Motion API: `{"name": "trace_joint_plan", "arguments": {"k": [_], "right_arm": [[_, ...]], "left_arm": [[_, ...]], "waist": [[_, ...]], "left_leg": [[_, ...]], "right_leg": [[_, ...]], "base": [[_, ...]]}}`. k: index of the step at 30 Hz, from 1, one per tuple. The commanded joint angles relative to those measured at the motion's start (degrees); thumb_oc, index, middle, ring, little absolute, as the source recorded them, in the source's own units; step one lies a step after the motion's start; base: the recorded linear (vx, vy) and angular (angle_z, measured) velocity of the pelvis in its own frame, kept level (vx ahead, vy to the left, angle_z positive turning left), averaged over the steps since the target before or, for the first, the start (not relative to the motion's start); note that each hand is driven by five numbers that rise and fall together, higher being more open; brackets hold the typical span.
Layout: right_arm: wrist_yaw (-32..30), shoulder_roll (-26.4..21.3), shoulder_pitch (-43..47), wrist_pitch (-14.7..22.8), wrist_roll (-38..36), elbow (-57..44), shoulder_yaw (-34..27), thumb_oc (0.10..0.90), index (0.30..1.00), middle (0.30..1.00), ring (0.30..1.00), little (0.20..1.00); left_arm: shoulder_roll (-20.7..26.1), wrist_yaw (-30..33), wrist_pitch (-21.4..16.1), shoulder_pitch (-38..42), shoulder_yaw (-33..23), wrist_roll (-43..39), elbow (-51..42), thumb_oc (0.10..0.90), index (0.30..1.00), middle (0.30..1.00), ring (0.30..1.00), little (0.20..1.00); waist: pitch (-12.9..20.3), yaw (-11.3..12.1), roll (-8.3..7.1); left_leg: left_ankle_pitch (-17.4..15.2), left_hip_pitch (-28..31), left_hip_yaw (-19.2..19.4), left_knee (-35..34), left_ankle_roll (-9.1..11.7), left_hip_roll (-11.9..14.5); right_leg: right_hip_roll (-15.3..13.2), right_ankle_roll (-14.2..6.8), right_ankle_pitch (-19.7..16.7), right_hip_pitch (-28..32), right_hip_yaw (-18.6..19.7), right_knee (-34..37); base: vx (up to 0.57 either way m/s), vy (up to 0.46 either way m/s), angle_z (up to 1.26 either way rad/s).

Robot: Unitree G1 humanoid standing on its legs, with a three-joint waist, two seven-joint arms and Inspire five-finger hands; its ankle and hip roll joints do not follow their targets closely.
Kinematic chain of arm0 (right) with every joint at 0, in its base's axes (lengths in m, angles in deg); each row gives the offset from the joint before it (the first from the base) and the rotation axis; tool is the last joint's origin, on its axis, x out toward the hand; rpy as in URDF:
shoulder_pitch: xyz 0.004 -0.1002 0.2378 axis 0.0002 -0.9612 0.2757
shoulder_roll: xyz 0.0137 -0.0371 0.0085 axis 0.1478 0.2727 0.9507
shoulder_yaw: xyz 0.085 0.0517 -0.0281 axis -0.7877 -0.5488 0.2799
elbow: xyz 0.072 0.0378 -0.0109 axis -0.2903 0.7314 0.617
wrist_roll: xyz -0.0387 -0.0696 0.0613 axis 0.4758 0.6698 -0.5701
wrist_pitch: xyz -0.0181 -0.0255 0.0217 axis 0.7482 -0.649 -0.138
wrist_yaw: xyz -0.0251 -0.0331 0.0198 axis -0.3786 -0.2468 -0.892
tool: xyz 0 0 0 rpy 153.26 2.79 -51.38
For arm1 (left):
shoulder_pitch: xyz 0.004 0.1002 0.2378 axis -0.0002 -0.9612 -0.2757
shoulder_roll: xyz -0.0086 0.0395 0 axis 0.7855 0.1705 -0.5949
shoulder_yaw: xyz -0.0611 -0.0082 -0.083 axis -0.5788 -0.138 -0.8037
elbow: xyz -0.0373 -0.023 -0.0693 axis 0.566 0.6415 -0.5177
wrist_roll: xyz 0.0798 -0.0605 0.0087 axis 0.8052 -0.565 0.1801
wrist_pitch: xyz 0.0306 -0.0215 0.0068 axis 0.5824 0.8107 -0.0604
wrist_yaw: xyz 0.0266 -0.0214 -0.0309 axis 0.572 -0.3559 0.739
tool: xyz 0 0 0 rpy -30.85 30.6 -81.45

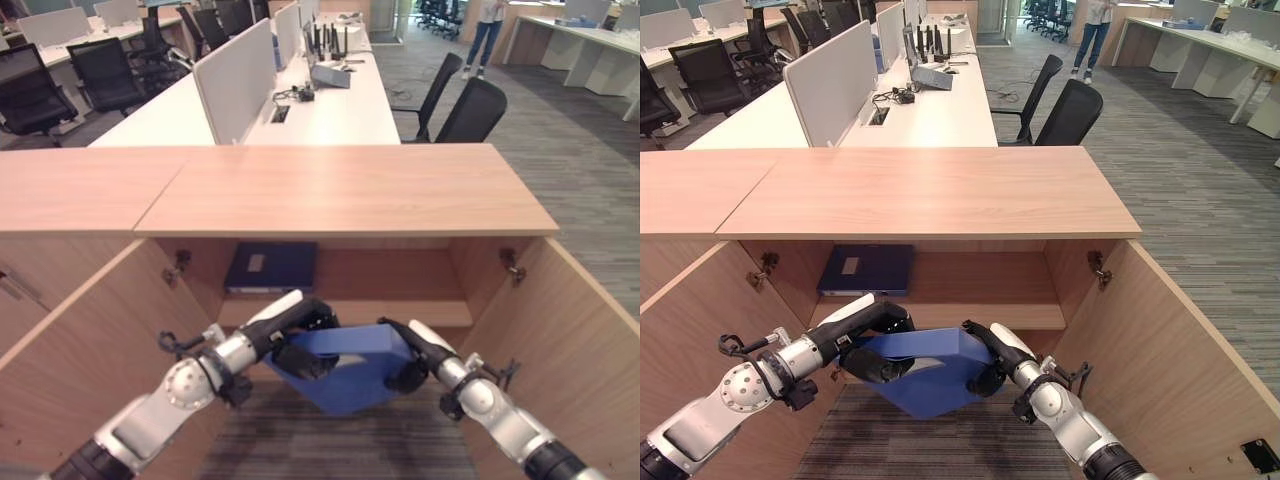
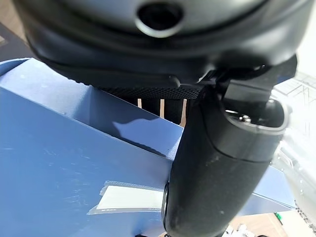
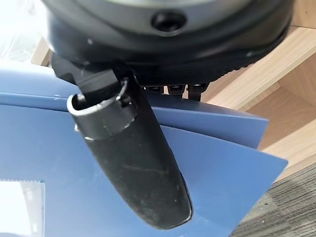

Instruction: Put the empty folder in the office cabinet

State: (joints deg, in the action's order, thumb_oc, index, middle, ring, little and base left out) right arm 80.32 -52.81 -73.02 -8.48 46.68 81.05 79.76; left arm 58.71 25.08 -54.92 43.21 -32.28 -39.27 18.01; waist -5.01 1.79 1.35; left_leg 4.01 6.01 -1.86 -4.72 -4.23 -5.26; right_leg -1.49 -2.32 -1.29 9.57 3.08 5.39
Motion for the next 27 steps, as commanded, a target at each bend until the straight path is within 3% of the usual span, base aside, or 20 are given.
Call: {"name": "trace_joint_plan", "arguments": {"k": [1,5,6,7,16,18,20,27], "right_arm": [[-1.57,3.83,12.24,5.63,-1.30,-1.24,4.36,0.800,0.900,0.900,0.900,0.900],[-1.60,3.96,15.73,5.70,-1.81,0.47,6.40,0.800,0.900,0.900,0.900,0.900],[-1.18,4.15,16.65,5.80,-2.76,0.86,7.25,0.521,0.481,0.481,0.481,0.481],[-1.18,4.17,16.70,5.82,-2.77,0.91,7.24,0.413,0.319,0.319,0.319,0.319],[8.92,11.96,9.59,4.44,-35.25,5.92,9.52,0.400,0.300,0.300,0.300,0.300],[10.05,12.73,8.87,3.92,-37.79,6.49,9.91,0.400,0.300,0.300,0.300,0.300],[13.04,15.78,4.94,2.07,-48.17,8.15,10.32,0.400,0.300,0.300,0.300,0.300],[13.96,22.98,-2.21,1.12,-63.99,13.26,7.57,0.400,0.300,0.300,0.300,0.300]], "left_arm": [[-6.20,-0.61,-9.15,13.27,4.60,-9.06,-8.56,0.400,0.300,0.300,0.300,0.300],[-5.64,-1.43,-9.30,15.94,7.30,-10.78,-8.70,0.400,0.300,0.300,0.300,0.300],[-5.33,-1.65,-9.35,16.70,7.98,-11.41,-8.93,0.400,0.300,0.300,0.300,0.300],[-5.32,-1.65,-9.36,16.74,7.99,-11.43,-8.92,0.400,0.300,0.300,0.300,0.300],[-7.37,-4.01,-8.42,19.63,11.46,-14.80,-5.54,0.400,0.300,0.300,0.300,0.300],[-7.42,-4.30,-8.35,19.76,11.57,-14.83,-5.31,0.400,0.300,0.300,0.300,0.300],[-8.44,-4.92,-8.04,18.68,11.30,-14.58,-4.02,0.400,0.300,0.300,0.300,0.300],[-13.07,-5.02,-6.40,13.24,8.40,-16.15,-1.16,0.400,0.300,0.300,0.300,0.300]], "waist": [[4.18,-0.50,-0.82],[4.18,-0.30,-0.82],[4.17,-0.22,-0.86],[4.14,-0.21,-0.87],[4.03,-0.13,-1.09],[4.01,-0.08,-1.10],[3.77,0.08,-1.27],[3.19,0.11,-1.56]], "left_leg": [[-6.79,0.93,-2.88,-0.28,1.44,0.26],[-6.75,0.95,-2.84,-0.28,1.48,0.28],[-6.73,0.95,-2.80,-0.28,1.51,0.30],[-6.73,0.96,-2.79,-0.28,1.51,0.30],[-6.52,1.06,-2.83,-0.28,1.89,0.38],[-6.51,1.04,-2.80,-0.28,1.94,0.40],[-6.84,1.37,-2.80,-0.28,2.07,0.42],[-6.61,1.21,-2.60,-0.28,2.46,0.71]], "right_leg": [[-1.92,-2.58,2.95,0.01,-3.65,-0.91],[-1.93,-2.59,2.88,0.03,-3.58,-0.94],[-1.92,-2.59,2.89,0.03,-3.58,-0.96],[-1.92,-2.59,2.90,0.02,-3.57,-0.97],[-1.86,-2.50,3.01,0.19,-3.87,-0.96],[-1.85,-2.49,3.01,0.19,-3.93,-0.96],[-1.81,-2.50,3.34,0.46,-4.04,-0.95],[-1.34,-2.25,3.39,0.18,-3.90,-1.20]], "base": [[0.00,0.000,0.00],[0.00,0.000,0.00],[0.00,0.000,0.00],[0.00,0.000,0.00],[0.00,0.000,0.00],[0.00,0.000,0.00],[0.00,-0.008,0.02],[-0.01,-0.018,0.00]]}}
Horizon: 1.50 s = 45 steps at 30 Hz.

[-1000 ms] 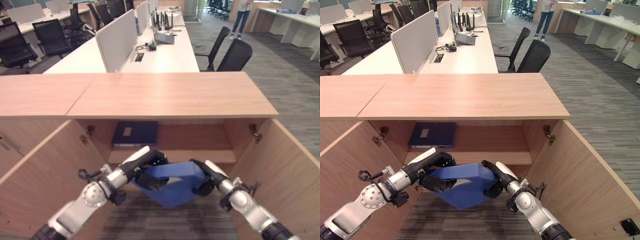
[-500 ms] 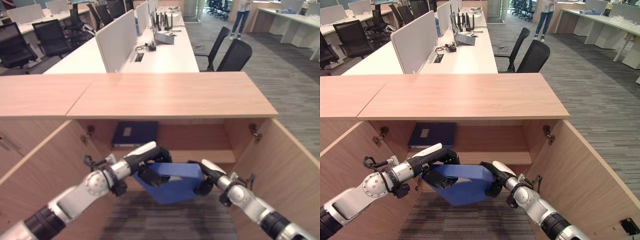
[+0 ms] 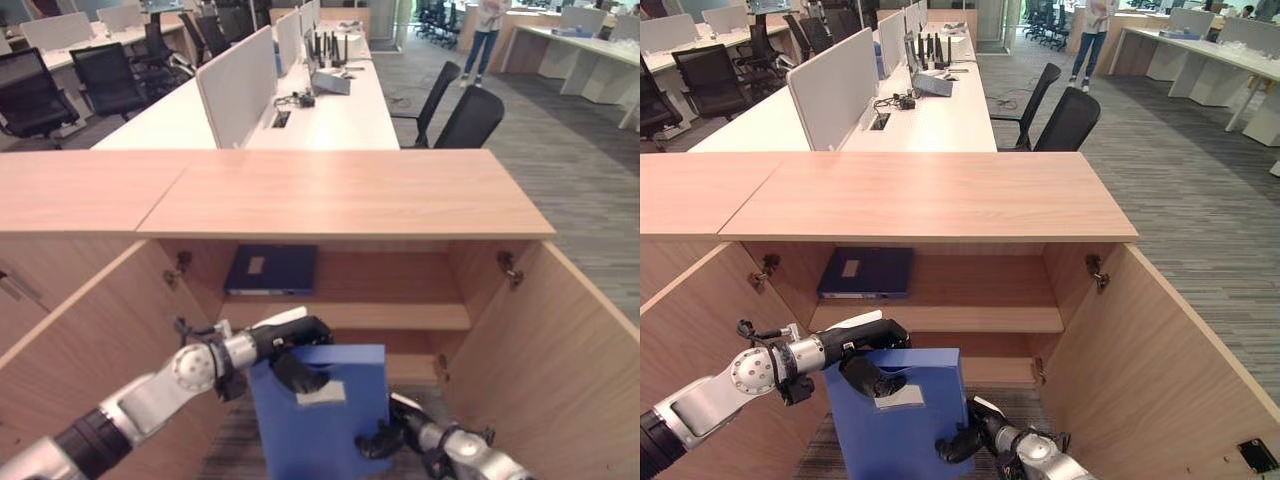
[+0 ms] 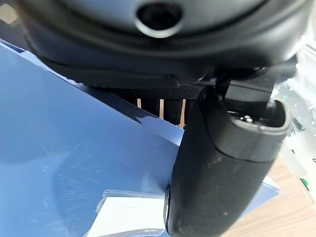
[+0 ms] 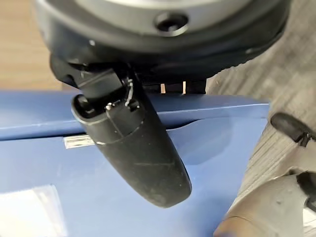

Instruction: Put the empty folder in the office cabinet

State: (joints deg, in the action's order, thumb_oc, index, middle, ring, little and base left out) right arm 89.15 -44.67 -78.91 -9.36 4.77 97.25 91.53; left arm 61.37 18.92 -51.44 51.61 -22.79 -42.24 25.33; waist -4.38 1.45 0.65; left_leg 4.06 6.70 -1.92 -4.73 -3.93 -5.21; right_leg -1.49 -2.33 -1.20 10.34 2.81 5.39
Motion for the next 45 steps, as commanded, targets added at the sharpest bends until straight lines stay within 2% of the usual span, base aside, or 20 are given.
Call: {"name": "trace_joint_plan", "arguments": {"k": [1,2,3,12,13,14,15,17,22,23,26,27,28,29,30,31,35,38,41,45], "right_arm": [[5.14,14.84,3.67,2.00,-22.08,-2.94,-4.20,0.400,0.300,0.300,0.300,0.300],[5.19,14.98,2.98,1.75,-22.16,-2.75,-4.38,0.400,0.300,0.300,0.300,0.300],[5.15,14.88,2.34,1.48,-22.60,-2.51,-4.81,0.400,0.300,0.300,0.300,0.300],[4.45,11.28,-6.10,-1.03,-21.39,1.77,-14.08,0.400,0.300,0.300,0.300,0.300],[4.35,10.78,-7.58,-1.25,-20.87,1.91,-15.58,0.400,0.300,0.300,0.300,0.300],[3.97,9.69,-10.47,-1.20,-18.59,2.98,-20.37,0.400,0.300,0.300,0.300,0.300],[3.97,9.67,-10.48,-1.20,-18.58,2.98,-20.36,0.400,0.300,0.300,0.300,0.300],[3.43,9.19,-12.54,-1.17,-16.59,4.17,-25.07,0.400,0.300,0.300,0.300,0.300],[3.06,8.76,-13.21,-1.03,-14.78,4.24,-28.07,0.400,0.300,0.300,0.300,0.300],[2.90,8.32,-12.42,-0.60,-14.23,4.46,-29.94,0.400,0.300,0.300,0.300,0.300],[2.39,8.12,-11.79,-0.30,-14.23,4.97,-30.38,0.400,0.300,0.300,0.300,0.300],[1.57,8.08,-10.72,-0.16,-14.25,5.19,-30.67,0.400,0.300,0.300,0.300,0.300],[1.57,8.08,-10.71,-0.17,-14.25,5.19,-30.67,0.400,0.300,0.300,0.300,0.300],[1.14,8.00,-10.29,-0.24,-14.41,4.90,-30.78,0.400,0.300,0.300,0.300,0.300],[0.62,7.71,-9.66,-0.24,-14.22,3.72,-30.47,0.400,0.300,0.300,0.300,0.300],[-0.67,7.36,-8.40,0.07,-13.72,3.06,-30.03,0.400,0.300,0.300,0.300,0.300],[-1.18,7.64,-7.57,-0.06,-14.06,2.39,-29.55,0.400,0.300,0.300,0.300,0.300],[-1.90,8.50,-8.22,-0.02,-14.51,1.71,-28.98,0.400,0.300,0.300,0.300,0.300],[-2.48,8.93,-7.92,-0.16,-15.77,1.70,-28.21,0.400,0.300,0.300,0.300,0.300],[-3.74,10.00,-5.79,-0.41,-20.32,0.55,-25.26,0.400,0.300,0.300,0.300,0.300]], "left_arm": [[-15.73,1.13,-9.87,4.82,-1.10,-13.18,-8.49,0.438,0.356,0.356,0.356,0.356],[-16.13,1.13,-9.72,4.24,-1.38,-13.58,-7.98,0.723,0.785,0.785,0.785,0.785],[-16.45,1.11,-9.51,3.55,-1.66,-13.90,-7.37,0.800,0.900,0.900,0.900,0.900],[-19.47,3.10,-7.79,-7.70,-12.29,-16.33,-0.62,0.800,0.900,0.900,0.900,0.900],[-20.53,4.00,-7.48,-9.46,-14.31,-16.36,0.64,0.800,0.900,0.900,0.900,0.900],[-25.21,6.97,-7.21,-14.41,-20.99,-17.34,4.19,0.800,0.900,0.900,0.900,0.900],[-25.23,6.98,-7.19,-14.46,-21.02,-17.33,4.16,0.800,0.900,0.900,0.900,0.900],[-29.05,9.74,-6.79,-19.22,-26.87,-16.61,7.07,0.800,0.900,0.900,0.900,0.900],[-31.54,11.32,-6.47,-22.15,-30.97,-16.55,9.26,0.800,0.900,0.900,0.900,0.900],[-33.72,11.98,-6.40,-22.90,-32.59,-17.75,10.65,0.800,0.900,0.900,0.900,0.900],[-35.61,12.12,-6.16,-23.70,-32.94,-19.52,12.48,0.800,0.900,0.900,0.900,0.900],[-37.21,12.59,-5.71,-23.80,-32.39,-21.72,14.56,0.800,0.900,0.900,0.900,0.900],[-37.22,12.59,-5.72,-23.78,-32.39,-21.72,14.58,0.800,0.900,0.900,0.900,0.900],[-37.58,12.99,-5.51,-23.99,-32.32,-22.01,15.57,0.800,0.900,0.900,0.900,0.900],[-38.21,13.44,-4.63,-25.23,-31.58,-21.39,18.04,0.800,0.900,0.900,0.900,0.900],[-38.87,14.34,-3.64,-25.61,-31.00,-21.85,20.90,0.800,0.900,0.900,0.900,0.900],[-40.48,14.83,-2.50,-26.18,-30.29,-23.57,24.88,0.800,0.900,0.900,0.900,0.900],[-40.39,16.57,-1.75,-26.00,-29.13,-19.73,30.07,0.800,0.900,0.900,0.900,0.900],[-40.73,17.76,-1.29,-25.77,-28.63,-18.59,34.68,0.800,0.900,0.900,0.900,0.900],[-40.97,21.59,-0.71,-22.15,-27.95,-7.15,52.15,0.800,0.900,0.900,0.900,0.900]], "waist": [[2.58,0.44,-0.86],[2.48,0.42,-0.91],[2.50,0.37,-0.94],[1.89,-0.29,-1.69],[1.77,-0.47,-1.84],[1.07,-0.66,-2.52],[1.11,-0.70,-2.50],[0.31,-1.06,-2.94],[-0.69,-1.28,-3.17],[-3.85,-0.96,-4.18],[-5.15,-0.65,-4.44],[-6.01,-0.39,-4.30],[-5.94,-0.46,-4.27],[-6.17,-0.20,-4.06],[-6.41,0.56,-3.20],[-6.49,1.21,-2.19],[-5.47,1.93,-0.92],[-3.71,1.64,-0.40],[-3.09,1.92,-0.44],[-3.02,2.79,-1.25]], "left_leg": [[-6.66,0.51,-2.53,-0.27,2.16,0.67],[-6.63,0.51,-2.52,-0.27,2.24,0.71],[-6.61,0.46,-2.51,-0.27,2.31,0.77],[-5.86,-0.36,-2.62,-0.27,3.46,1.85],[-5.63,-0.68,-2.74,-0.27,3.65,1.99],[-4.91,-1.78,-3.03,-0.27,4.24,2.65],[-4.91,-1.80,-3.05,-0.27,4.25,2.65],[-4.37,-2.57,-3.48,-0.27,4.79,3.60],[-3.60,-2.64,-3.77,-0.27,5.05,5.05],[-5.59,-9.83,-2.97,12.55,6.17,4.68],[-5.90,-14.83,-2.52,19.85,6.21,4.20],[-4.06,-19.88,-1.83,23.27,5.50,3.86],[-4.10,-20.05,-1.89,23.41,5.50,3.85],[-3.18,-21.76,-1.73,22.23,5.24,3.43],[1.13,-23.41,-2.25,16.91,5.41,2.70],[2.91,-25.63,-2.40,11.08,5.61,2.62],[3.79,-24.02,-4.02,1.32,5.67,2.93],[6.99,-22.64,-4.19,0.51,5.88,3.76],[7.55,-22.33,-3.39,1.15,5.53,3.87],[4.21,-25.69,-0.56,6.66,4.03,2.69]], "right_leg": [[-1.34,-2.25,3.31,-0.60,-3.63,-1.20],[-1.27,-2.20,3.33,-0.64,-3.56,-1.23],[-1.20,-2.14,3.36,-0.67,-3.61,-1.25],[-0.39,-1.32,3.69,-1.41,-4.24,-1.52],[-0.20,-1.18,3.71,-1.62,-4.38,-1.58],[0.45,-0.66,3.86,-2.65,-4.61,-2.13],[0.45,-0.66,3.88,-2.68,-4.63,-2.16],[1.48,-0.04,4.37,-3.90,-4.32,-3.51],[2.78,0.80,5.52,-5.34,-3.62,-6.11],[2.73,1.88,5.93,-6.11,-3.92,-7.95],[2.62,2.54,5.87,-5.88,-4.47,-7.72],[2.39,2.93,6.02,-5.22,-5.55,-6.90],[2.40,2.92,6.03,-5.29,-5.62,-6.90],[2.48,2.98,6.13,-5.14,-5.79,-6.62],[3.41,3.08,6.48,-4.70,-5.68,-6.27],[3.96,2.99,7.31,-4.19,-5.24,-6.12],[4.85,2.69,8.87,-2.40,-3.24,-5.15],[4.58,2.52,9.98,-0.88,-2.27,-3.24],[3.48,1.80,10.43,-0.57,-1.54,-2.63],[-0.65,-0.31,11.39,-2.03,-0.60,-3.67]], "base": [[-0.02,-0.031,-0.03],[-0.01,-0.025,-0.03],[-0.01,-0.040,-0.02],[-0.02,-0.065,0.02],[-0.09,-0.185,-0.04],[-0.08,-0.159,0.02],[-0.08,-0.168,0.10],[-0.05,-0.136,0.17],[-0.05,-0.137,0.05],[-0.16,-0.153,0.09],[-0.11,-0.137,0.12],[-0.02,-0.072,0.16],[0.01,-0.049,0.26],[0.12,0.006,0.27],[0.24,0.059,0.27],[0.22,0.066,0.06],[0.19,0.083,-0.06],[0.27,0.140,-0.20],[0.25,0.170,-0.80],[0.25,0.209,-0.07]]}}
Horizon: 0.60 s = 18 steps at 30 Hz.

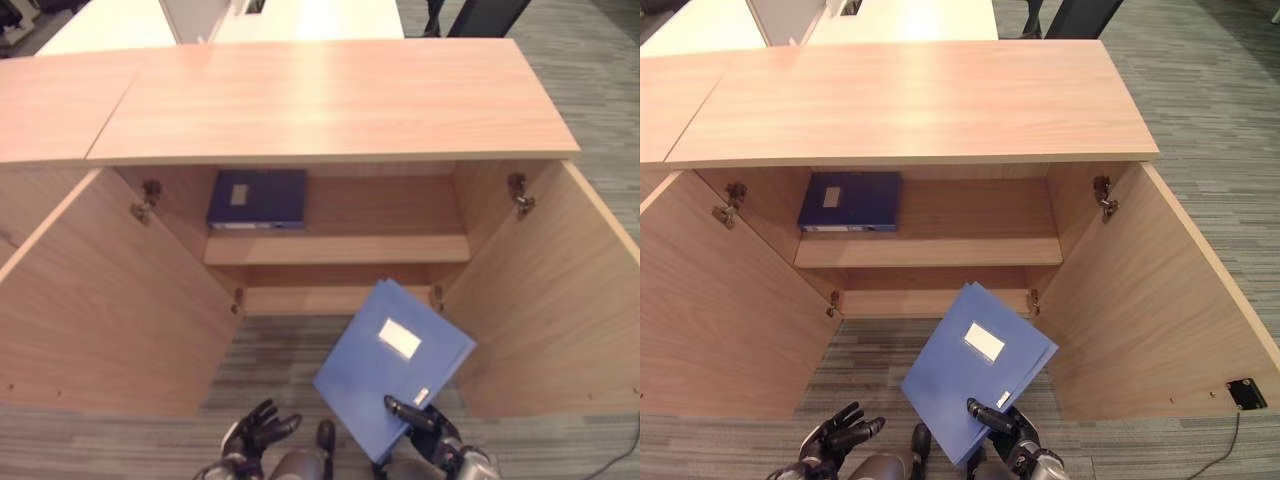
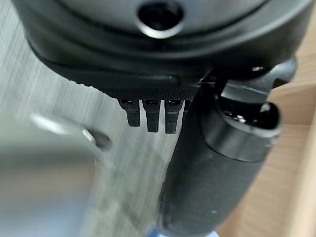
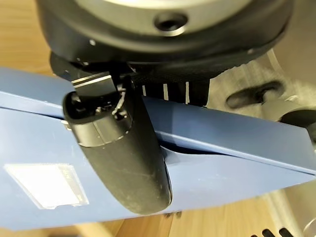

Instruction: Put the empty folder in the office cabinet

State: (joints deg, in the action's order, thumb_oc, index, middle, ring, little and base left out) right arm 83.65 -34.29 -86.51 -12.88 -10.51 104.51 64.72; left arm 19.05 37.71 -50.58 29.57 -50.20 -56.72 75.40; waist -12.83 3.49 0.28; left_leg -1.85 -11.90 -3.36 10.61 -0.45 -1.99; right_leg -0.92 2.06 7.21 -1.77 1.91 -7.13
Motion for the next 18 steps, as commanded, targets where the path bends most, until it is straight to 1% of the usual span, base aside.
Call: {"name": "trace_joint_plan", "arguments": {"k": [1,2,3,4,5,6,8,10,12,14,15,16,17,18], "right_arm": [[1.87,-0.14,2.37,3.01,-5.80,-6.79,2.08,0.400,0.300,0.300,0.300,0.300],[2.21,0.00,3.47,3.08,-6.58,-6.71,2.91,0.400,0.300,0.300,0.300,0.300],[2.21,-0.02,3.48,3.08,-6.58,-6.71,2.90,0.400,0.300,0.300,0.300,0.300],[3.17,0.08,4.90,2.97,-7.69,-8.03,4.51,0.400,0.300,0.300,0.300,0.300],[4.35,-0.86,6.40,3.46,-8.71,-9.99,6.53,0.400,0.300,0.300,0.300,0.300],[4.35,-0.87,6.40,3.46,-8.71,-9.99,6.53,0.400,0.300,0.300,0.300,0.300],[5.01,-1.84,7.64,3.64,-8.79,-12.66,7.93,0.400,0.300,0.300,0.300,0.300],[5.96,-2.75,8.82,4.13,-9.30,-15.51,8.96,0.400,0.300,0.300,0.300,0.300],[7.09,-3.62,8.40,4.41,-9.79,-17.38,8.89,0.400,0.300,0.300,0.300,0.300],[7.95,-4.37,7.58,4.89,-10.16,-18.96,8.18,0.400,0.300,0.300,0.300,0.300],[8.59,-5.05,6.95,5.11,-10.13,-20.15,7.56,0.400,0.300,0.300,0.300,0.300],[8.59,-5.05,6.95,5.11,-10.13,-20.15,7.56,0.400,0.300,0.300,0.300,0.300],[8.84,-5.13,7.41,5.26,-10.25,-20.59,7.59,0.400,0.300,0.300,0.300,0.300],[9.24,-5.18,8.48,5.89,-10.47,-21.91,7.87,0.400,0.300,0.300,0.300,0.300]], "left_arm": [[0.59,3.15,-1.47,0.86,-0.92,8.25,6.95,0.800,0.900,0.900,0.900,0.900],[-0.24,3.53,-1.55,2.00,-1.49,9.38,12.71,0.800,0.900,0.900,0.900,0.900],[-0.26,3.53,-1.56,2.01,-1.48,9.38,12.72,0.800,0.900,0.900,0.900,0.900],[-0.96,4.20,-1.30,3.65,-2.34,12.92,21.84,0.800,0.900,0.900,0.900,0.900],[-1.12,5.21,-1.03,4.40,-2.62,17.24,27.40,0.800,0.900,0.900,0.900,0.900],[-1.13,5.21,-1.03,4.41,-2.62,17.24,27.40,0.800,0.900,0.900,0.900,0.900],[-0.57,5.29,-0.94,4.32,-2.89,19.50,29.13,0.800,0.900,0.900,0.900,0.900],[0.16,4.80,-0.93,3.66,-2.87,21.59,29.60,0.800,0.900,0.900,0.900,0.900],[0.65,4.11,-1.32,3.35,-2.75,22.80,29.20,0.800,0.900,0.900,0.900,0.900],[0.86,3.79,-1.62,3.21,-2.57,23.93,29.13,0.800,0.900,0.900,0.900,0.900],[1.05,3.55,-1.79,2.94,-2.44,25.05,28.64,0.800,0.900,0.900,0.900,0.900],[1.05,3.55,-1.79,2.94,-2.44,25.05,28.64,0.800,0.900,0.900,0.900,0.900],[1.17,3.49,-2.01,2.93,-2.18,25.49,28.24,0.800,0.900,0.900,0.900,0.900],[1.72,3.27,-2.18,2.75,-1.44,26.44,27.16,0.800,0.900,0.900,0.900,0.900]], "waist": [[5.74,0.96,-0.84],[5.79,1.22,-0.95],[5.90,1.23,-0.88],[5.70,1.59,-0.73],[4.88,1.70,-0.37],[4.98,1.73,-0.31],[3.56,1.43,0.38],[2.16,1.16,0.80],[1.99,1.27,0.91],[2.61,1.42,0.49],[3.34,1.56,0.31],[3.34,1.56,0.31],[3.44,1.60,0.46],[2.71,1.62,0.61]], "left_leg": [[9.46,-7.83,1.30,-7.97,0.25,-0.62],[8.38,-8.44,2.00,-7.07,-0.23,-0.90],[8.42,-8.59,1.97,-7.06,-0.20,-0.82],[6.65,-9.50,3.39,-5.57,-1.11,-1.08],[5.22,-9.70,3.99,-4.75,-2.10,-1.61],[5.26,-9.84,3.98,-4.76,-2.08,-1.53],[4.44,-9.47,4.20,-4.35,-3.08,-1.68],[3.50,-9.14,4.33,-3.91,-3.97,-1.82],[2.70,-8.96,3.92,-3.32,-4.33,-2.19],[2.00,-8.52,3.47,-3.10,-4.67,-3.37],[1.47,-7.50,3.22,-3.75,-5.35,-4.39],[1.47,-7.50,3.22,-3.75,-5.35,-4.39],[1.42,-6.80,3.36,-4.40,-5.89,-4.77],[0.31,-4.51,3.38,-5.21,-6.36,-5.23]], "right_leg": [[-1.85,-5.14,2.91,9.16,0.50,8.21],[-2.83,-5.83,2.99,8.19,0.58,6.97],[-2.75,-5.81,2.93,8.03,0.59,6.95],[-4.42,-6.96,2.51,5.07,1.02,3.06],[-5.67,-7.85,1.48,1.47,1.22,-2.72],[-5.58,-7.83,1.40,1.32,1.24,-2.70],[-6.08,-7.80,-0.91,-3.26,1.44,-9.66],[-7.10,-7.04,-3.28,-5.49,0.49,-13.45],[-8.28,-6.73,-4.21,-4.51,-1.24,-12.98],[-9.53,-7.18,-6.10,-2.97,-2.47,-11.67],[-10.70,-7.55,-9.89,-3.63,-2.93,-14.06],[-10.70,-7.55,-9.89,-3.63,-2.93,-14.06],[-11.29,-7.42,-12.43,-4.79,-3.33,-16.90],[-12.12,-7.18,-12.61,-5.84,-4.06,-22.12]], "base": [[0.21,0.211,-0.09],[0.14,0.142,-0.10],[0.19,0.236,-0.23],[0.20,0.297,-0.51],[0.20,0.297,-0.65],[0.11,0.200,-0.57],[0.04,0.150,-0.32],[0.07,0.143,-0.11],[0.13,0.082,0.11],[0.17,0.098,0.04],[0.12,0.095,-0.02],[0.11,0.125,-0.05],[0.13,0.118,-0.01],[0.13,0.118,-0.04]]}}
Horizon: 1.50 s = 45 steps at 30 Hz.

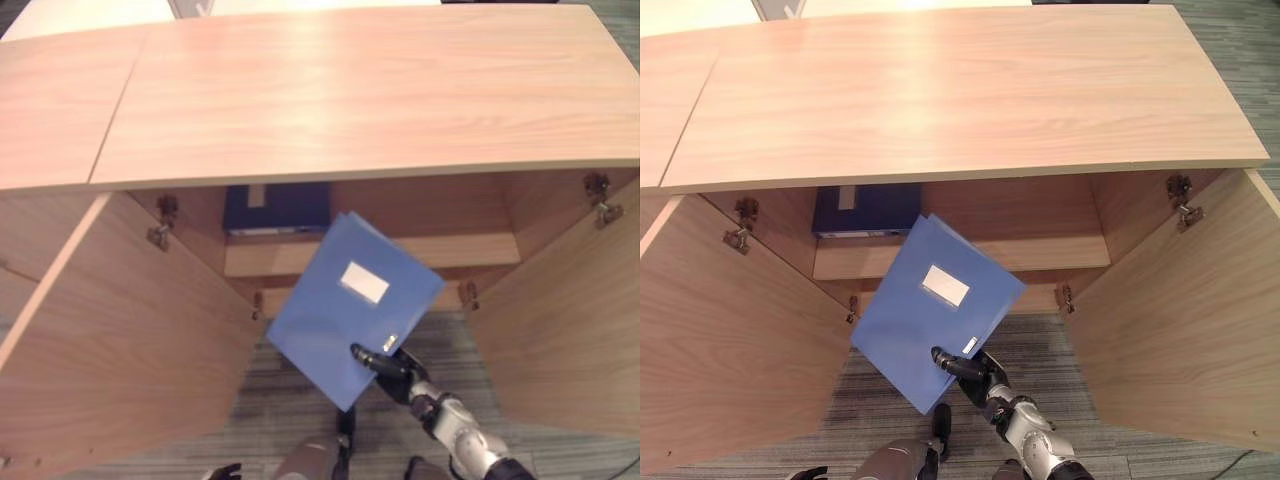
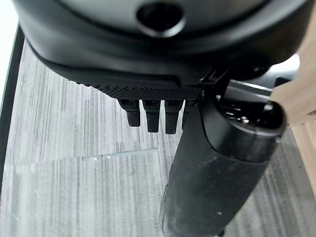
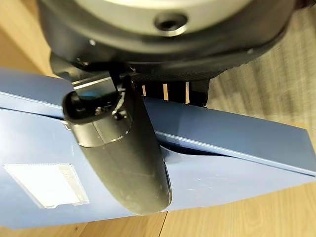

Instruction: Put the empty folder in the office cabinet

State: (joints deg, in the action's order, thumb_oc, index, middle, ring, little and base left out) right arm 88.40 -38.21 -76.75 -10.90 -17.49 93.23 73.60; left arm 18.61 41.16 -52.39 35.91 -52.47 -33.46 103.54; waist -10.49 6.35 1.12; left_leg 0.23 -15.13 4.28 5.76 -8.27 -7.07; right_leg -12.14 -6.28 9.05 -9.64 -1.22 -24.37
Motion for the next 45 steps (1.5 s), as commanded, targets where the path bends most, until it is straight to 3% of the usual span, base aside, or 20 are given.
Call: {"name": "trace_joint_plan", "arguments": {"k": [1,2,3,4,5,7,9,11,15,18,22,23,25,28,36,40,45], "right_arm": [[4.48,-1.26,-1.27,3.91,-3.49,-10.63,-1.02,0.400,0.300,0.300,0.300,0.300],[4.92,-1.44,-0.86,4.33,-3.52,-12.46,-1.02,0.400,0.300,0.300,0.300,0.300],[5.63,-1.67,-0.61,5.49,-5.33,-15.28,-1.89,0.400,0.300,0.300,0.300,0.300],[5.63,-1.67,-0.61,5.49,-5.33,-15.28,-1.89,0.400,0.300,0.300,0.300,0.300],[5.96,-1.74,0.00,6.59,-6.89,-16.57,-2.64,0.400,0.300,0.300,0.300,0.300],[5.23,-1.14,1.13,8.29,-9.79,-17.87,-4.74,0.400,0.300,0.300,0.300,0.300],[4.41,0.29,2.72,10.75,-13.44,-17.59,-6.74,0.400,0.300,0.300,0.300,0.300],[3.69,1.93,3.34,12.51,-16.46,-17.83,-9.28,0.400,0.300,0.300,0.300,0.300],[0.84,3.42,4.66,15.96,-18.85,-17.03,-12.85,0.400,0.300,0.300,0.300,0.300],[-1.28,3.48,7.70,18.62,-19.08,-18.79,-14.86,0.400,0.300,0.300,0.300,0.300],[-4.97,3.26,13.52,23.56,-19.55,-20.54,-18.03,0.400,0.300,0.300,0.300,0.300],[-7.38,3.48,16.68,26.25,-20.45,-19.04,-19.19,0.400,0.300,0.300,0.300,0.300],[-9.43,2.81,19.20,26.93,-19.82,-18.39,-20.59,0.400,0.300,0.300,0.300,0.300],[-10.70,2.01,21.60,27.66,-19.67,-17.68,-21.67,0.400,0.300,0.300,0.300,0.300],[-11.44,-7.18,32.03,26.21,-19.04,-16.26,-19.71,0.400,0.300,0.300,0.300,0.300],[-14.28,-11.67,46.25,26.24,-22.30,-3.84,-19.27,0.400,0.300,0.300,0.300,0.300],[-15.36,-12.85,55.61,26.31,-26.59,6.20,-19.79,0.400,0.300,0.300,0.300,0.300]], "left_arm": [[2.15,-0.17,-0.38,-3.59,0.82,3.18,-0.98,0.800,0.900,0.900,0.900,0.900],[2.47,-0.46,-0.53,-3.66,1.17,3.63,-1.75,0.800,0.900,0.900,0.900,0.900],[2.45,-0.66,-0.85,-3.75,1.56,3.90,-2.93,0.800,0.900,0.900,0.900,0.900],[2.45,-0.66,-0.85,-3.75,1.56,3.90,-2.93,0.800,0.900,0.900,0.900,0.900],[2.36,-0.44,-1.05,-3.39,1.72,3.77,-3.23,0.800,0.900,0.900,0.900,0.900],[1.99,-0.27,-1.09,-2.55,2.10,3.74,-3.32,0.800,0.900,0.900,0.900,0.900],[1.53,0.21,-1.35,-1.55,2.53,3.70,-3.05,0.800,0.900,0.900,0.900,0.900],[1.53,0.79,-1.37,-0.35,1.79,3.57,-2.62,0.800,0.900,0.900,0.900,0.900],[1.56,2.10,-1.38,-0.41,0.90,3.87,-2.15,0.800,0.900,0.900,0.900,0.900],[1.21,3.08,-1.32,-2.02,-0.09,3.26,-1.34,0.800,0.900,0.900,0.900,0.900],[1.34,4.44,-1.45,-2.72,0.04,1.84,-1.82,0.800,0.900,0.900,0.900,0.900],[1.22,5.24,-1.69,-2.97,0.51,0.69,-2.34,0.800,0.900,0.900,0.900,0.900],[1.38,5.82,-1.69,-3.12,1.24,0.46,-3.02,0.800,0.900,0.900,0.900,0.900],[1.68,6.23,-1.75,-3.24,2.09,0.41,-3.45,0.800,0.900,0.900,0.900,0.900],[3.63,6.28,-2.22,-3.72,3.51,0.06,-5.18,0.800,0.900,0.900,0.900,0.900],[4.98,6.36,-2.53,-3.57,5.57,-1.36,-6.86,0.800,0.900,0.900,0.900,0.900],[5.95,5.68,-2.97,-3.13,8.08,-3.39,-8.23,0.800,0.900,0.900,0.900,0.900]], "waist": [[0.35,-1.23,-0.24],[-0.11,-1.20,0.29],[-0.88,-1.56,1.05],[-0.88,-1.56,1.05],[-1.91,-2.17,1.60],[-4.13,-3.27,1.81],[-6.06,-4.25,1.35],[-7.30,-5.01,0.58],[-7.38,-4.69,-0.70],[-5.92,-3.84,-0.94],[-4.94,-2.82,-0.56],[-4.85,-2.23,-0.25],[-5.21,-1.75,0.12],[-5.80,-1.36,0.36],[-7.08,0.02,0.44],[-8.10,1.47,1.13],[-9.71,2.99,2.46]], "left_leg": [[-1.76,-1.27,-4.25,-0.37,1.47,-0.16],[-1.99,-0.04,-4.19,-0.86,1.35,0.30],[-2.12,2.02,-4.24,-1.70,1.65,1.37],[-2.12,2.03,-4.24,-1.70,1.65,1.37],[-2.04,2.91,-4.42,-1.82,2.16,2.14],[-2.21,3.63,-4.81,-1.47,2.85,2.38],[-3.02,4.17,-5.37,-0.74,3.49,1.78],[-2.92,4.08,-5.98,-0.05,3.94,0.54],[-3.68,4.46,-8.10,0.35,4.31,-1.36],[-3.48,4.03,-8.28,-0.92,4.55,-1.10],[-2.54,3.47,-9.66,-2.89,5.23,0.22],[-2.11,3.36,-10.37,-3.75,5.51,0.81],[-1.85,3.44,-10.85,-4.36,5.75,1.34],[-1.57,3.24,-11.42,-4.72,6.01,1.76],[0.49,3.80,-13.16,-7.96,7.33,3.23],[1.64,3.79,-14.32,-9.86,8.00,3.70],[2.23,2.28,-15.18,-9.79,8.20,3.66]], "right_leg": [[-0.91,1.15,-14.44,2.03,-0.92,-4.89],[-1.08,1.48,-13.31,0.51,-2.05,-7.47],[-0.08,2.27,-9.59,-2.61,-4.36,-8.14],[-0.08,2.27,-9.59,-2.61,-4.36,-8.14],[1.88,3.20,-5.40,-4.88,-5.46,-7.54],[4.37,3.12,-3.30,-7.60,-6.34,-1.95],[6.34,1.97,-5.89,-9.99,-6.44,7.50],[6.95,0.89,-11.40,-11.94,-6.64,16.11],[7.14,0.54,-14.84,-10.34,-5.62,23.34],[7.52,1.02,-16.58,-9.27,-5.88,25.37],[8.57,1.94,-15.98,-8.73,-5.84,26.13],[8.81,2.41,-15.20,-8.79,-6.18,25.52],[9.10,2.82,-14.29,-9.16,-6.43,24.50],[9.33,3.27,-13.48,-9.85,-6.67,23.54],[9.79,4.23,-10.95,-11.13,-8.06,20.83],[10.03,4.69,-9.78,-12.08,-9.02,19.71],[10.22,4.90,-9.06,-13.64,-9.90,18.81]], "base": [[0.12,0.103,-0.01],[0.08,0.061,-0.04],[0.08,0.061,-0.03],[0.06,0.017,-0.01],[0.00,0.000,0.00],[-0.02,-0.082,-0.01],[-0.03,-0.120,-0.03],[0.01,-0.121,0.10],[0.10,-0.144,0.34],[0.09,-0.145,0.38],[0.08,-0.166,0.27],[0.05,-0.127,0.37],[0.05,-0.125,0.26],[0.03,-0.106,0.10],[0.04,-0.113,0.08],[0.01,-0.084,0.06],[0.00,-0.055,0.15]]}}
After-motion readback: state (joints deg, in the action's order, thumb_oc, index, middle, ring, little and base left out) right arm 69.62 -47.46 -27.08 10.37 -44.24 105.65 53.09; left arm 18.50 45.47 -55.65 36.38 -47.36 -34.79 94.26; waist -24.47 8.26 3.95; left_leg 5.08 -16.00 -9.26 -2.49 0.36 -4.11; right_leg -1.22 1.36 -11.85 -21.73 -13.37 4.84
